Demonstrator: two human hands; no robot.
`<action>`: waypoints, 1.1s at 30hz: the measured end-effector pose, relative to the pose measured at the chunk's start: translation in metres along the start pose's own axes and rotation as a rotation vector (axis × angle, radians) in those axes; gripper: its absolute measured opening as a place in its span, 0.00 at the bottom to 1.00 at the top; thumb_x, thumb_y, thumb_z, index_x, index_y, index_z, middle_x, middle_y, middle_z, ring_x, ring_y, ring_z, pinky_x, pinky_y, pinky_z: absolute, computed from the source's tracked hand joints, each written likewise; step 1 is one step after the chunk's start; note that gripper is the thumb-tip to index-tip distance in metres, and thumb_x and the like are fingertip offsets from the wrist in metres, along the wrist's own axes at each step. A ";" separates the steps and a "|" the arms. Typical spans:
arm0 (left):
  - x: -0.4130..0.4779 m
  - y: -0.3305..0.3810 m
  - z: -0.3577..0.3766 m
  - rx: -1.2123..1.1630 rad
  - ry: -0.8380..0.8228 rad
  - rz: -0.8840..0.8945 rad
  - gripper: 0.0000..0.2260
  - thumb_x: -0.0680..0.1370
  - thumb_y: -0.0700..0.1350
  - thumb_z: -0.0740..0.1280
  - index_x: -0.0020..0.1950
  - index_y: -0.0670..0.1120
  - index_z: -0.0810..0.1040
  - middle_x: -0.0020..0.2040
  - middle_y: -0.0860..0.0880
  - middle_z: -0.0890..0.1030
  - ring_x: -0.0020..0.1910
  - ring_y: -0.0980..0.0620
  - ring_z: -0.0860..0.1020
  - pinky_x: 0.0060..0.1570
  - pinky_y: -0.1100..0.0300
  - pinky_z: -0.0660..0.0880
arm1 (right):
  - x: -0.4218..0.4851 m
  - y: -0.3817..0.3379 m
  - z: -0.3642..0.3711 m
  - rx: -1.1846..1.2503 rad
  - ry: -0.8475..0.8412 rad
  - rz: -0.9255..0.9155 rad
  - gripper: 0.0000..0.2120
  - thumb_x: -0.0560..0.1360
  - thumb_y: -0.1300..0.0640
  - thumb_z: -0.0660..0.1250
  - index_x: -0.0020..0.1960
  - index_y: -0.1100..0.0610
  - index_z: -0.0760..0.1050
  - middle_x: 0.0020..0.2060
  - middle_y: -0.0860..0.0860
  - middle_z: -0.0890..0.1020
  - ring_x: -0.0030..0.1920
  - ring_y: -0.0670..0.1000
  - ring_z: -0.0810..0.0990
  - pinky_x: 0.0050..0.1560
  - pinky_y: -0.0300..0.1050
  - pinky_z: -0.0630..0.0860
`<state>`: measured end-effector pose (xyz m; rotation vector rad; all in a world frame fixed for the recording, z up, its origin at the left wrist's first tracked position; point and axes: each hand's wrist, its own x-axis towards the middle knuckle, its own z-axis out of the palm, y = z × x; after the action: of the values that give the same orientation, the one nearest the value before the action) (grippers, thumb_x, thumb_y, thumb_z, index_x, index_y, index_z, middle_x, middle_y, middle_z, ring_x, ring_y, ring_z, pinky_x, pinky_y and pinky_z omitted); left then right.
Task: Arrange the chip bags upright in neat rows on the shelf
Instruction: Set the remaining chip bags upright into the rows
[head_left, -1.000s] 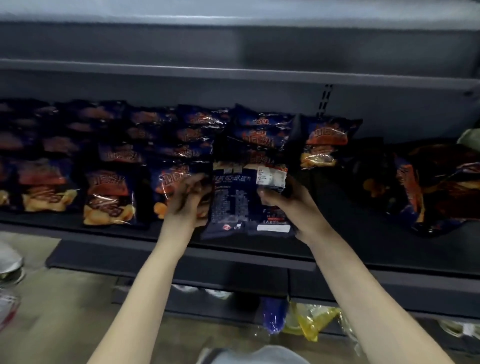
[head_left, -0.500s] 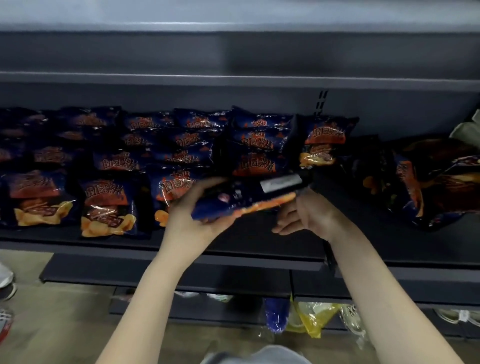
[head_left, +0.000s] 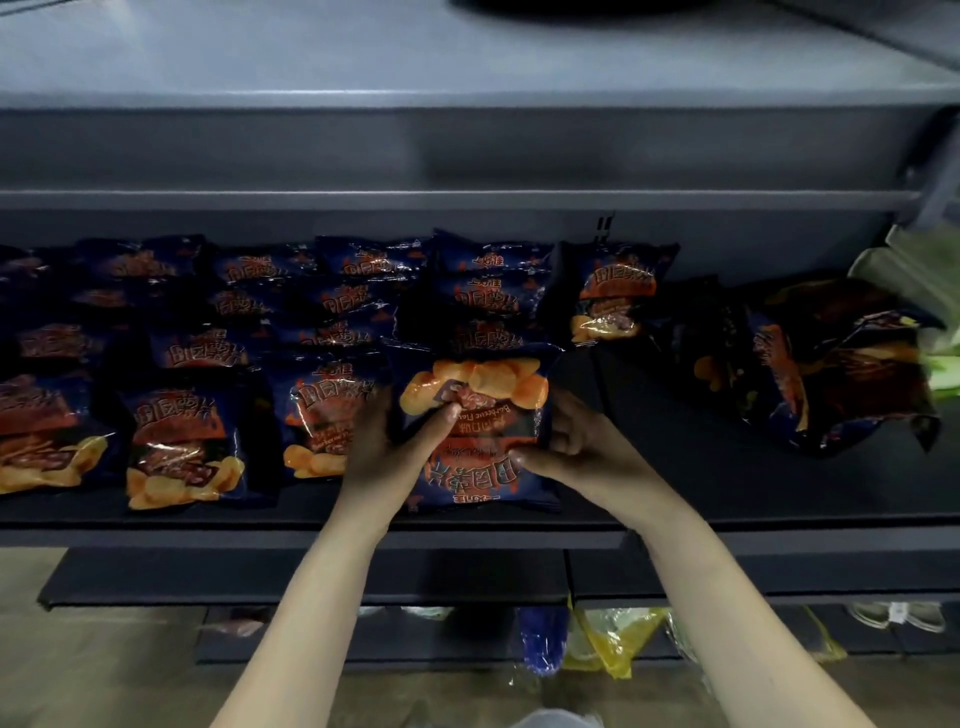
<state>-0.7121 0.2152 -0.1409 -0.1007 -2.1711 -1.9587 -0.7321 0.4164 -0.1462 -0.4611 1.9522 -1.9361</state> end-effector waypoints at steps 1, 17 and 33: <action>-0.001 -0.001 0.000 0.011 -0.019 -0.008 0.07 0.71 0.52 0.68 0.49 0.57 0.76 0.45 0.64 0.81 0.47 0.68 0.77 0.45 0.78 0.69 | -0.001 0.002 0.000 -0.007 0.023 0.003 0.24 0.71 0.65 0.71 0.63 0.48 0.70 0.55 0.48 0.83 0.57 0.48 0.80 0.58 0.43 0.76; -0.022 -0.005 0.027 -0.234 0.131 -0.175 0.18 0.64 0.51 0.77 0.51 0.55 0.75 0.46 0.62 0.83 0.48 0.64 0.80 0.43 0.73 0.74 | -0.004 0.016 0.053 0.687 0.255 -0.080 0.19 0.68 0.65 0.70 0.57 0.59 0.73 0.49 0.54 0.83 0.51 0.53 0.82 0.47 0.45 0.79; 0.068 0.053 -0.014 0.893 -0.834 -0.289 0.33 0.71 0.49 0.73 0.72 0.46 0.64 0.71 0.50 0.67 0.66 0.53 0.69 0.60 0.67 0.66 | 0.009 -0.007 0.004 -0.325 -0.136 0.098 0.22 0.70 0.54 0.74 0.61 0.43 0.71 0.54 0.40 0.81 0.55 0.36 0.77 0.51 0.28 0.73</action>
<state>-0.7662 0.2012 -0.0738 -0.5492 -3.5506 -0.8918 -0.7380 0.4090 -0.1392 -0.5541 2.1617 -1.4914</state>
